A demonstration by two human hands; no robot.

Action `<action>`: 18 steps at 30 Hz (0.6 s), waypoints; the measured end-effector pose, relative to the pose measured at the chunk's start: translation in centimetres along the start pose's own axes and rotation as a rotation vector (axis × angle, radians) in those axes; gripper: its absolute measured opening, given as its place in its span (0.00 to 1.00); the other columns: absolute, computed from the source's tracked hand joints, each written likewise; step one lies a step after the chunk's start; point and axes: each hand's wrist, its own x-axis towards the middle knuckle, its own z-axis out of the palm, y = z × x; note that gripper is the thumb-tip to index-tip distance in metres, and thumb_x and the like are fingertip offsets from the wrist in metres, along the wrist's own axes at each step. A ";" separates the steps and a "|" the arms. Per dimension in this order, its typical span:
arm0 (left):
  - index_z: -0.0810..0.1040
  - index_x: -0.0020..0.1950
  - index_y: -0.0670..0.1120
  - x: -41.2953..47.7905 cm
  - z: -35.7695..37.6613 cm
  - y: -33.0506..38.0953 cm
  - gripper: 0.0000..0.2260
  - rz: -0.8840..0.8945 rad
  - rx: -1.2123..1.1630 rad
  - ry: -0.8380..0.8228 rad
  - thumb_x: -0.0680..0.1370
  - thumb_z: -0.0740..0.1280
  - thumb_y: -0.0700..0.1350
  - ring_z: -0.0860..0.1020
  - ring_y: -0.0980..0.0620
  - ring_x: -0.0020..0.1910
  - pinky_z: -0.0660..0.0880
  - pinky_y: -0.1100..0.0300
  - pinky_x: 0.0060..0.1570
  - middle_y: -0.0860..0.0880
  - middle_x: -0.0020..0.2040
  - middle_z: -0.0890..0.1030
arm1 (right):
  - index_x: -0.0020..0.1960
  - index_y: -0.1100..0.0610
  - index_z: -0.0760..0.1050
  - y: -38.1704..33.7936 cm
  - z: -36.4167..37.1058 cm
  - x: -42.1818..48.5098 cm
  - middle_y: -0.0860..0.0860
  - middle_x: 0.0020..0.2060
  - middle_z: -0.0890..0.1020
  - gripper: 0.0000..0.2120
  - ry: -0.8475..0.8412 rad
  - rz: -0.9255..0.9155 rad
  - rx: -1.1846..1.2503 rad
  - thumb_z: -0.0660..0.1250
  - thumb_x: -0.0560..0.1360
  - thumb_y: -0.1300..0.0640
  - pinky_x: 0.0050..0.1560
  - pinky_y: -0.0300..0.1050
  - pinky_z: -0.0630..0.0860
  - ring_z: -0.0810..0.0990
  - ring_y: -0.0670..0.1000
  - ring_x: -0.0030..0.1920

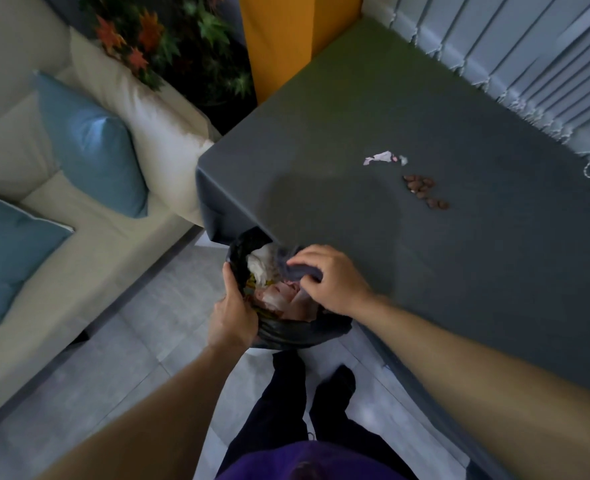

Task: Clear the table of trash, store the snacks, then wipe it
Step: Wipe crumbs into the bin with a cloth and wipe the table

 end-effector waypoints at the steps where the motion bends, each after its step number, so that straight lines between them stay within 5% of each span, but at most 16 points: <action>1: 0.37 0.80 0.56 -0.3 0.3 0.1 0.38 0.003 -0.003 0.002 0.78 0.56 0.38 0.77 0.40 0.42 0.77 0.46 0.47 0.39 0.50 0.77 | 0.55 0.55 0.83 -0.1 0.1 -0.9 0.48 0.51 0.83 0.16 -0.015 -0.007 0.020 0.67 0.68 0.63 0.56 0.45 0.77 0.80 0.49 0.52; 7: 0.35 0.79 0.58 -1.2 2.2 1.1 0.39 0.011 -0.016 -0.034 0.78 0.55 0.37 0.78 0.41 0.42 0.78 0.45 0.46 0.40 0.49 0.77 | 0.53 0.55 0.82 3.6 -4.2 -3.1 0.49 0.50 0.82 0.14 0.388 0.228 -0.026 0.66 0.69 0.62 0.53 0.48 0.78 0.81 0.51 0.51; 13: 0.36 0.77 0.60 -1.7 4.1 3.0 0.39 0.024 -0.032 -0.052 0.76 0.56 0.36 0.79 0.37 0.46 0.78 0.43 0.49 0.38 0.51 0.78 | 0.48 0.52 0.82 6.1 -7.7 -7.0 0.45 0.44 0.81 0.10 0.288 0.265 -0.047 0.68 0.69 0.59 0.46 0.45 0.78 0.81 0.46 0.45; 18: 0.37 0.77 0.61 -0.9 4.9 3.6 0.40 0.040 -0.021 -0.022 0.75 0.55 0.36 0.79 0.35 0.51 0.78 0.40 0.52 0.35 0.56 0.78 | 0.49 0.56 0.82 9.3 -11.8 -5.8 0.51 0.47 0.84 0.12 0.689 0.404 0.005 0.63 0.69 0.62 0.52 0.40 0.74 0.82 0.53 0.49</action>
